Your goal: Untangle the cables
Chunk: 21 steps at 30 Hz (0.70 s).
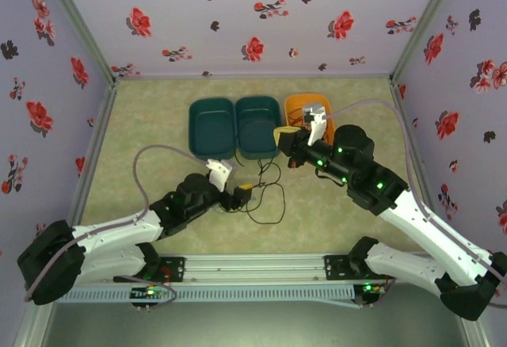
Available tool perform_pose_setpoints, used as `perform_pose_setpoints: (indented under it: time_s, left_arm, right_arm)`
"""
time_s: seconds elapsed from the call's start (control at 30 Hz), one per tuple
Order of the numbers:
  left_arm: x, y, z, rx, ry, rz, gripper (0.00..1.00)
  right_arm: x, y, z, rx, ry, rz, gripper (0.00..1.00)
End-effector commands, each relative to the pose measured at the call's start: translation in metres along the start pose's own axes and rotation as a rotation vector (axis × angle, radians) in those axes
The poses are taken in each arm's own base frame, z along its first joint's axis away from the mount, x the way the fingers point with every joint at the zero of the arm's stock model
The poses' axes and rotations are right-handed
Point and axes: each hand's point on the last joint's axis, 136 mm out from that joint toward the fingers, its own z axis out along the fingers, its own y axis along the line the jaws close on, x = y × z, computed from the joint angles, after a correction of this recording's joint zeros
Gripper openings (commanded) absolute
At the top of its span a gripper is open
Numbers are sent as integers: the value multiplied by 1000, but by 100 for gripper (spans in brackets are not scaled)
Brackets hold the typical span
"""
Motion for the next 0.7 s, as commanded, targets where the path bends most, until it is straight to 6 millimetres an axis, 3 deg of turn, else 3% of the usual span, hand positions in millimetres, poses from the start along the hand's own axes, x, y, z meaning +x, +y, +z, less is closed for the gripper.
perform_pose_setpoints:
  time_s: [0.0, 0.17, 0.2, 0.33, 0.4, 0.67]
  left_arm:
    - [-18, -19, 1, 80, -116, 131, 77]
    - [-16, -34, 13, 114, -187, 225, 78]
    - [-6, -31, 14, 107, -175, 222, 78]
    - [-5, -26, 25, 62, -193, 219, 78]
    - [-17, -24, 31, 19, -225, 214, 78]
    - [-27, -22, 38, -13, -260, 186, 78]
  right_arm:
    - [-34, 8, -6, 7, -90, 31, 0]
    - [-46, 14, -9, -7, -108, 44, 0]
    - [-48, 15, -10, -11, -113, 46, 0]
    - [-49, 19, -11, -31, -116, 58, 0]
    - [-50, 20, -11, -36, -118, 60, 0]
    - [-51, 22, -10, -53, -127, 61, 0]
